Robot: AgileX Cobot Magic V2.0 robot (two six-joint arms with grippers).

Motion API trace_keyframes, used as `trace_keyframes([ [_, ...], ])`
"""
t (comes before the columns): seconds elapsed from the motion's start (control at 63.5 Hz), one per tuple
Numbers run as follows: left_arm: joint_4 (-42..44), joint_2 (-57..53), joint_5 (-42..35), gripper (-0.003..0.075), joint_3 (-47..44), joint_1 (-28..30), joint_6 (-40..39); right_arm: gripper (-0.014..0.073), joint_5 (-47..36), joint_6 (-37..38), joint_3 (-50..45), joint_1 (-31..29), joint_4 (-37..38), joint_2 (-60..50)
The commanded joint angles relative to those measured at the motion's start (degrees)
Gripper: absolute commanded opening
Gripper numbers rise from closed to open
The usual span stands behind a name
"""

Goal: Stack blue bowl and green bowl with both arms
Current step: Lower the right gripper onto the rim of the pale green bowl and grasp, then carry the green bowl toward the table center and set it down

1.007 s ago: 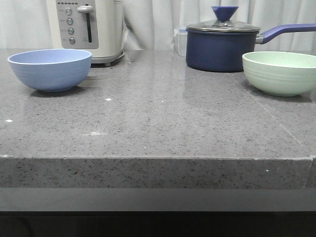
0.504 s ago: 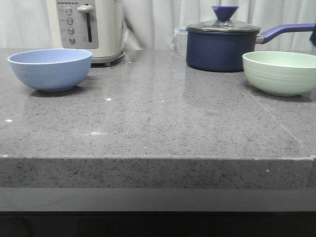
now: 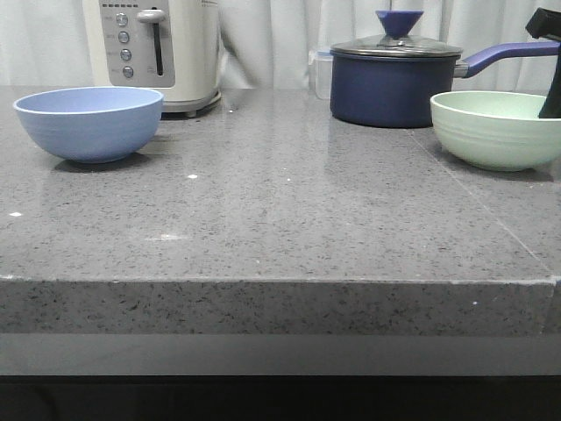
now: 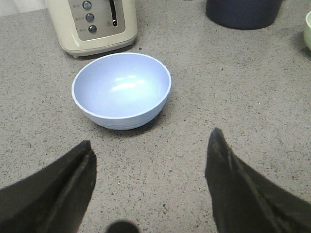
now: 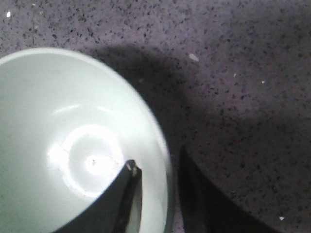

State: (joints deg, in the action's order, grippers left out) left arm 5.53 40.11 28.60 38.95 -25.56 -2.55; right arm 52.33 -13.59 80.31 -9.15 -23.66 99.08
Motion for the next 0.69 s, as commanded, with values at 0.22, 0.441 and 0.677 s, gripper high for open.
trace_keyframes([
  [0.22, 0.12, 0.06, -4.01, 0.0473, 2.04, -0.43, -0.04, -0.0065, 1.33, -0.91, 4.41, -0.34, -1.55, -2.43],
  [0.441, 0.12, 0.06, -3.87, 0.0473, 2.04, -0.43, -0.04, -0.0059, 6.56, -1.19, 11.35, 3.75, 0.06, -3.3],
  [0.677, 0.12, 0.06, -3.87, 0.0473, 2.04, -0.43, -0.04, -0.0054, 4.06, 3.1, 15.45, 18.38, 5.08, -2.68],
])
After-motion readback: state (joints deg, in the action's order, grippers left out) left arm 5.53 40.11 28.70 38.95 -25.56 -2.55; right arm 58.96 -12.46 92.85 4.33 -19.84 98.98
